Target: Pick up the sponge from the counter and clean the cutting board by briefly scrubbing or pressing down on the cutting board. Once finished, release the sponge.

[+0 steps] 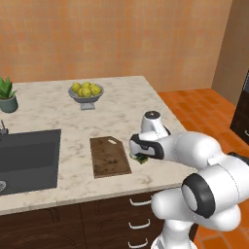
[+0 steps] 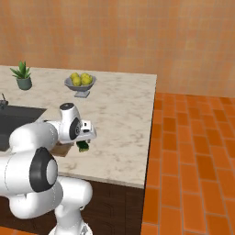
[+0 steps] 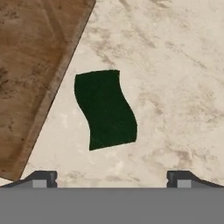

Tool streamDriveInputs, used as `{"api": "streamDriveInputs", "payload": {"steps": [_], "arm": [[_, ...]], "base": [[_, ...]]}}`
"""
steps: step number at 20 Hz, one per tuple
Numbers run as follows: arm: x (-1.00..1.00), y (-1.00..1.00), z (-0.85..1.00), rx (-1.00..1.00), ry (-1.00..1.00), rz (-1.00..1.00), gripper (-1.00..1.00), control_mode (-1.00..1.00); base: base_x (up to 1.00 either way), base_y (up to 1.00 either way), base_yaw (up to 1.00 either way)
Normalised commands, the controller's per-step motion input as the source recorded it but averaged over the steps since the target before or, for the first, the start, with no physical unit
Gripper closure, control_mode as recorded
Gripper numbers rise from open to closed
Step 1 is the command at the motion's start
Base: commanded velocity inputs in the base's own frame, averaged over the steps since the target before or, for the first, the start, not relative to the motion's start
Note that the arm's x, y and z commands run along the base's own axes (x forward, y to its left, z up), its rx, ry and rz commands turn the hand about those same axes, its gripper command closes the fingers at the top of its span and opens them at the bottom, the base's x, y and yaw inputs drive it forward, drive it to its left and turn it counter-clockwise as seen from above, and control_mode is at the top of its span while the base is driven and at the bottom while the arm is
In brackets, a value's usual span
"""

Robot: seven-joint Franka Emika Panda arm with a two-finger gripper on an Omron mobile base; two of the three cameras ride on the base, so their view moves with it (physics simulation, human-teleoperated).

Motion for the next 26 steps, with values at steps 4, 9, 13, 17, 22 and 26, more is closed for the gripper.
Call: {"api": "streamDriveInputs", "payload": {"steps": [4, 9, 13, 17, 22, 26], "arm": [[0.18, 0.00, -0.18, 0.00, 0.00, 0.00, -1.00, -1.00], [0.06, 0.08, -0.12, 0.04, 0.01, 0.00, -1.00, -1.00], [0.06, 0.10, -0.14, 0.00, 0.01, 0.00, -1.00, -1.00], [0.14, 0.00, -0.17, 0.00, 0.00, 0.00, -1.00, -1.00], [0.18, 0.00, -0.21, 0.00, 0.00, 0.00, -1.00, -1.00], [0.11, 0.00, -0.29, 0.00, 0.00, 0.00, -1.00, -1.00]], "base": [[0.00, 0.00, 0.00], [0.00, 0.00, 0.00], [0.00, 0.00, 0.00], [0.00, 0.00, 0.00], [0.00, 0.00, 0.00], [0.00, 0.00, 0.00]]}}
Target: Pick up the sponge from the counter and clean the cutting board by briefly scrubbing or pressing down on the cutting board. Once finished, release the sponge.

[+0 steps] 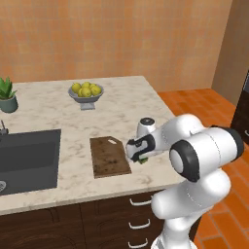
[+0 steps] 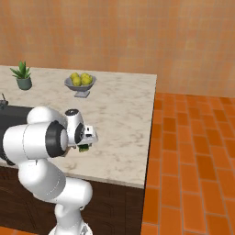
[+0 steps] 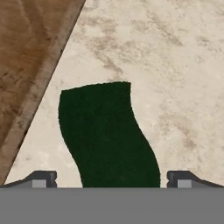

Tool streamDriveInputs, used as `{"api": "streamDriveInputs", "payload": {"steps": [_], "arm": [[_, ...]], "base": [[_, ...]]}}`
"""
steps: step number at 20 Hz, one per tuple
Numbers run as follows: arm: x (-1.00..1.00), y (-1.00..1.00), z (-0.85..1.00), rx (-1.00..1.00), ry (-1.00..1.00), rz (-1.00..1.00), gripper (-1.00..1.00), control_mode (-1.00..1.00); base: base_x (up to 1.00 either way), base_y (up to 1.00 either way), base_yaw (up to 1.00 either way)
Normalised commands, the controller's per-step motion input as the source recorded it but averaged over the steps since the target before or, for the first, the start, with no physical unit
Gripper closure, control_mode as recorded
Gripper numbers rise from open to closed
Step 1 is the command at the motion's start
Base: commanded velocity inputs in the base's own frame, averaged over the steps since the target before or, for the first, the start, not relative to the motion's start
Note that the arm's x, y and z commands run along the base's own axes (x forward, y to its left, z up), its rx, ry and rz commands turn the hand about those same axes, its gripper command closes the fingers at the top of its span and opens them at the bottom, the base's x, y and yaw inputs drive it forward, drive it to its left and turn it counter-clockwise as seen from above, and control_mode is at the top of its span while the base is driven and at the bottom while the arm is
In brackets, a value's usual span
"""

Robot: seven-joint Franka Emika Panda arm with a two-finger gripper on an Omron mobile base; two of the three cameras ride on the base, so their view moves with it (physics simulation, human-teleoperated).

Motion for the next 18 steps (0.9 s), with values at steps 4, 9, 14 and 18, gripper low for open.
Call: {"api": "streamDriveInputs", "payload": {"steps": [4, 9, 14, 18], "arm": [[0.11, 0.00, -0.29, 0.00, 0.00, 0.00, -1.00, -1.00], [0.05, 0.00, -0.25, 0.00, 0.00, 0.00, -1.00, -1.00], [-0.01, 0.04, -0.22, 0.00, 0.00, 0.00, 1.00, -1.00], [-0.02, 0.00, 0.00, 0.00, 0.00, 0.00, 1.00, -1.00]], "base": [[0.00, 0.00, 0.00], [0.00, 0.00, 0.00], [0.00, 0.00, 0.00], [0.00, 0.00, 0.00]]}}
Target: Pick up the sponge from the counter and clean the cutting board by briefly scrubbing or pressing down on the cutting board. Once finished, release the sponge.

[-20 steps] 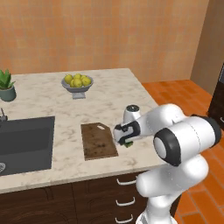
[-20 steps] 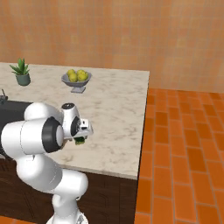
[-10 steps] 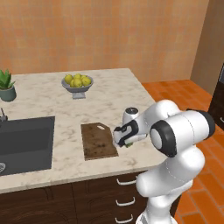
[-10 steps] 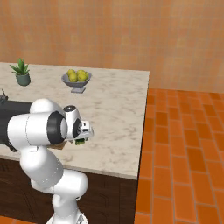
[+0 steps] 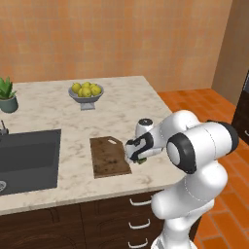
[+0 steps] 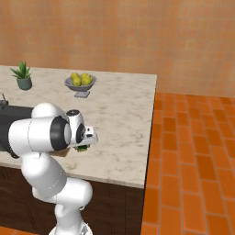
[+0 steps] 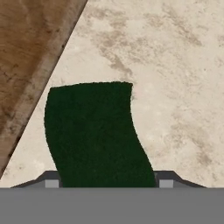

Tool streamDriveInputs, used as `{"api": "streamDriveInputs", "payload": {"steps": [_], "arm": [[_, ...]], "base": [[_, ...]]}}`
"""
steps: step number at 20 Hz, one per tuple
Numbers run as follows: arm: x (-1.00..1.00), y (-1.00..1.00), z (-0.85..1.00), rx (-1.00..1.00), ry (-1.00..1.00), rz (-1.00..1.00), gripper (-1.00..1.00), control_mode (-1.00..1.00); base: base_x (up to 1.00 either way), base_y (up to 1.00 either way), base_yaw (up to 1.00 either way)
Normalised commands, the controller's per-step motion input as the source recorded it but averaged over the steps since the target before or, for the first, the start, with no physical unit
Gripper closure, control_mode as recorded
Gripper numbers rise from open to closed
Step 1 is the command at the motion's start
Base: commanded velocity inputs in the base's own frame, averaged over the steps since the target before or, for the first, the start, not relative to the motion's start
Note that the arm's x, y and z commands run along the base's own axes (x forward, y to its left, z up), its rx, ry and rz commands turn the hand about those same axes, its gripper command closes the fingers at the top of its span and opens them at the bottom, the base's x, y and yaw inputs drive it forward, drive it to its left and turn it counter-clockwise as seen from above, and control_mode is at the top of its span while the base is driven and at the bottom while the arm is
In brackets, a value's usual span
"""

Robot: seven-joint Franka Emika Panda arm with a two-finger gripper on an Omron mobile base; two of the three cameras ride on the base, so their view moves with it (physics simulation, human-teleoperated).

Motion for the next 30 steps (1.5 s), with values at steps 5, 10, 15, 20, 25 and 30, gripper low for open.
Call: {"api": "streamDriveInputs", "payload": {"steps": [5, 10, 15, 20, 25, 30], "arm": [[-0.01, 0.00, 0.03, 0.01, 0.00, 0.00, 1.00, -1.00], [-0.02, 0.20, 0.72, 0.08, 0.00, 0.00, 1.00, -1.00], [0.45, 0.43, 0.63, 0.14, 0.11, 0.00, 1.00, -1.00], [0.46, 0.55, 0.20, 0.02, 0.14, -0.04, 1.00, -1.00], [0.30, 0.32, -0.07, 0.00, 0.10, -0.12, 1.00, -1.00], [0.37, 0.02, -0.28, 0.00, 0.00, -0.23, 1.00, -1.00]], "base": [[0.00, 0.00, 0.00], [0.00, 0.00, 0.00], [0.00, 0.00, 0.00], [0.00, 0.00, 0.00], [0.00, 0.00, 0.00], [0.00, 0.00, 0.00]]}}
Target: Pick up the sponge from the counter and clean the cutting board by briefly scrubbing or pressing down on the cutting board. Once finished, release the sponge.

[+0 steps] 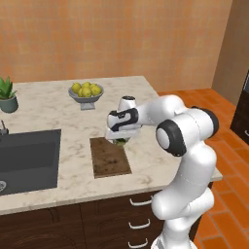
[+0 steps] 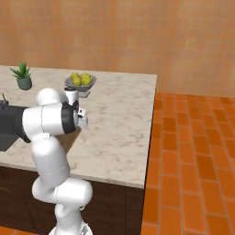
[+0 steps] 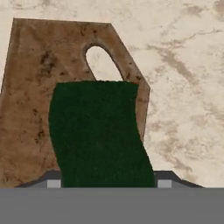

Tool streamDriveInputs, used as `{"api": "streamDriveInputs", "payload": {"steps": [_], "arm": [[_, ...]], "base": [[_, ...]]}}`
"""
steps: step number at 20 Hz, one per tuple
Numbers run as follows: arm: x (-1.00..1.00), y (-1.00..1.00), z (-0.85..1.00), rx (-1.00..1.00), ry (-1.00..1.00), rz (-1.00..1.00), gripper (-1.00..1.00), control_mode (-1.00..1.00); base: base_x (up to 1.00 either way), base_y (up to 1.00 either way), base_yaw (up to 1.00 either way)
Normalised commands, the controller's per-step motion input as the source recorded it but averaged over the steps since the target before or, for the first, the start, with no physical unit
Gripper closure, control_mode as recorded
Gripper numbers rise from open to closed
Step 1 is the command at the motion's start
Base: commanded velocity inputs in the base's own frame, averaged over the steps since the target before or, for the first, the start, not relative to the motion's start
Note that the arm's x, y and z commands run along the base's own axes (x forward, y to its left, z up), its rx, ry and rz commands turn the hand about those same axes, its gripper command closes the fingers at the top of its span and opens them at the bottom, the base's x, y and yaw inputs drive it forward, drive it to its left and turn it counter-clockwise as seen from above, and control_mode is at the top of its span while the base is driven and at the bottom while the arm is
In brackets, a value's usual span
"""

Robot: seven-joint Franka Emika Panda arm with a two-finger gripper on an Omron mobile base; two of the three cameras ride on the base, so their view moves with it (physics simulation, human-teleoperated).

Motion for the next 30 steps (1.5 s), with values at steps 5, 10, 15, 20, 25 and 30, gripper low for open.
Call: {"api": "streamDriveInputs", "payload": {"steps": [5, 10, 15, 20, 25, 30], "arm": [[0.18, 0.04, -0.66, -0.01, 0.00, -0.27, 1.00, -1.00], [0.09, 0.00, -0.43, 0.00, 0.00, -0.18, 1.00, -1.00], [-0.01, 0.00, -0.09, -0.06, -0.01, -0.08, 1.00, -1.00], [-0.09, 0.00, 0.00, -0.05, 0.00, 0.00, 1.00, -1.00], [-0.62, 0.00, 0.00, 0.04, 0.00, 0.00, 1.00, -1.00], [-0.95, -0.09, -0.02, 0.09, 0.00, 0.02, 1.00, -1.00]], "base": [[0.00, 0.00, 0.00], [0.00, 0.00, 0.00], [0.00, 0.00, 0.00], [0.00, 0.00, 0.00], [0.00, 0.00, 0.00], [0.00, 0.00, 0.00]]}}
